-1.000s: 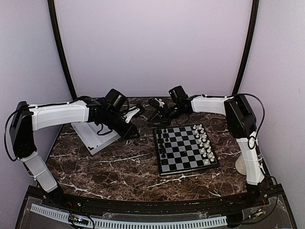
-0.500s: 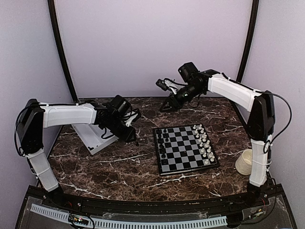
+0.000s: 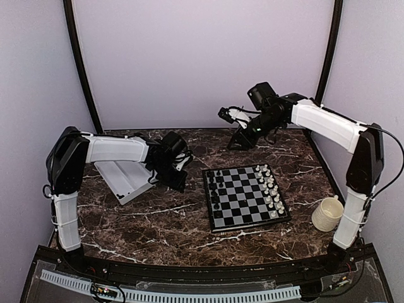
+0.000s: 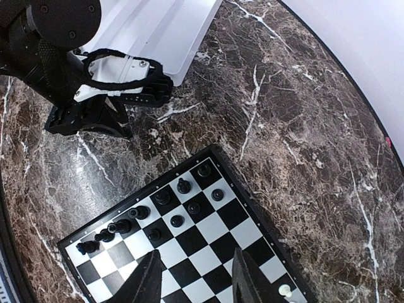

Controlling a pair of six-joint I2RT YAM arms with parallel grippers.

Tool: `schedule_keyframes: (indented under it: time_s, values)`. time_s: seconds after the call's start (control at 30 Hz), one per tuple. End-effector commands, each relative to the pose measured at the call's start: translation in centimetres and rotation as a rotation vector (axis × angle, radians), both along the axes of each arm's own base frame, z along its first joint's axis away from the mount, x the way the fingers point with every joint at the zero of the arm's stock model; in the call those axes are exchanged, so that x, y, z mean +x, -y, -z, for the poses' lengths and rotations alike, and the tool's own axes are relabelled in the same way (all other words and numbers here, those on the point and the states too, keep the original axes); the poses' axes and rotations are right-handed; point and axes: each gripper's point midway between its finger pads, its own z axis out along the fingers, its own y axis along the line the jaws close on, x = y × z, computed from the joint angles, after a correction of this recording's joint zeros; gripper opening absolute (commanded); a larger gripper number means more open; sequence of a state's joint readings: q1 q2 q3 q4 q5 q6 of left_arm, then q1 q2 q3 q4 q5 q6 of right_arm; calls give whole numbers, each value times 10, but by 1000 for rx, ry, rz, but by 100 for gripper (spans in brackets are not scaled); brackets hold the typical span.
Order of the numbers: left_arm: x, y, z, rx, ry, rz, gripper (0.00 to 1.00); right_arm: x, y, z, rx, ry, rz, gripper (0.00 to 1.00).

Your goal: Set up the chess pieces on the board

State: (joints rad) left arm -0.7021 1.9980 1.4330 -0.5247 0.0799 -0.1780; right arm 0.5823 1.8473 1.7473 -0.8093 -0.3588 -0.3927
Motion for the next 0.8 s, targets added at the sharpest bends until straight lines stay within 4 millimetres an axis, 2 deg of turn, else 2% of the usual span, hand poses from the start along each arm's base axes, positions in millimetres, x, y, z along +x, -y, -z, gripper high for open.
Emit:
schedule_keyframes:
  time_s: [0.0,0.5,0.7,0.77]
  values:
    - [9,-7,-9,26,7,-41,22,7,5,-12,1,71,14,39]
    - [3,1,3,14,-55,-4,13,11,6,-6,-12,65,20,39]
    - [4,2,-4,14,-55,2,8,11,7,-4,-19,67,24,39]
    - [4,3,-13,9,-45,14,6,11,9,-2,-28,72,28,39]
